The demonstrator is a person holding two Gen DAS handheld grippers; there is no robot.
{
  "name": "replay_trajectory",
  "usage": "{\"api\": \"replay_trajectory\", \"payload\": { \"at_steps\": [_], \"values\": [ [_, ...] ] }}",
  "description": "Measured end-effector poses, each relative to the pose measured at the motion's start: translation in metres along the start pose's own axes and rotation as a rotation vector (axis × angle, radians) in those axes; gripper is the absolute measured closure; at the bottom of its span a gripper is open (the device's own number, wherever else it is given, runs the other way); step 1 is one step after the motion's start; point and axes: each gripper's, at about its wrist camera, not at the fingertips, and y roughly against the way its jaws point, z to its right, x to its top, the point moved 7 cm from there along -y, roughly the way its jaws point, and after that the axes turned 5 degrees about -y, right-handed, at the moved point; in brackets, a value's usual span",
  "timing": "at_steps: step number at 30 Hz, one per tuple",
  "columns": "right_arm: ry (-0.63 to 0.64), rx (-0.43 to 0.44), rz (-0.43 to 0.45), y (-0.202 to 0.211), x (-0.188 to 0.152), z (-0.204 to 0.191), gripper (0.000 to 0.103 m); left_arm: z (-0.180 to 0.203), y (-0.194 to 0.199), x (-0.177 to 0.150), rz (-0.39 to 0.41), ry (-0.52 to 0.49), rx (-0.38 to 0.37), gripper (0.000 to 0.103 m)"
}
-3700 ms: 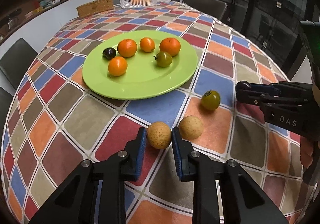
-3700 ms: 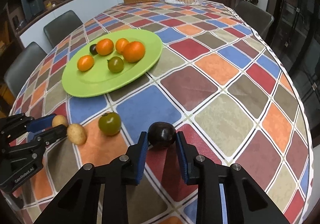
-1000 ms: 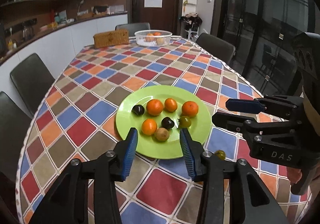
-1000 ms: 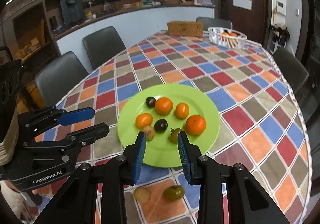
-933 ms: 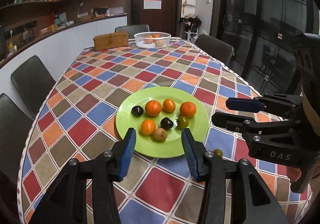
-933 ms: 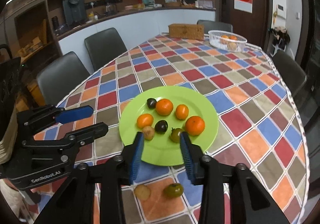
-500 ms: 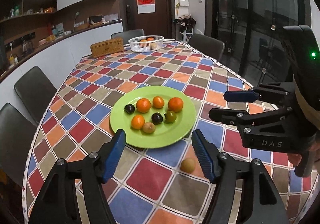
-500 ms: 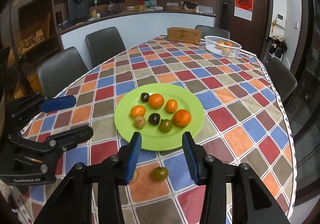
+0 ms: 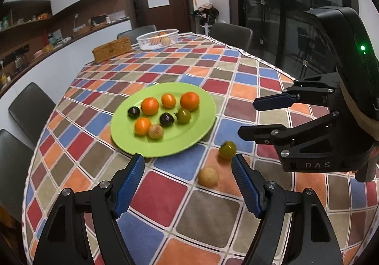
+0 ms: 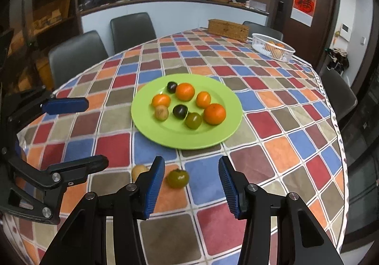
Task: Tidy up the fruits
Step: 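Move both open tools back toward the last brown fruit and green tomato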
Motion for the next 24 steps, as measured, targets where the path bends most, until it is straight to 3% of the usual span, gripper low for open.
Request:
{"api": "replay_trajectory", "payload": {
  "at_steps": [14,24],
  "values": [
    [0.035,0.041,-0.103,-0.036,-0.026,-0.004,0.055,0.01,-0.033,-0.02,-0.053,-0.032,-0.082,0.028],
    [0.05,0.044,-0.148,-0.056,-0.032,-0.005,0.06,0.016,-0.053,-0.028,-0.097,-0.086,-0.137,0.044]
  ]
}}
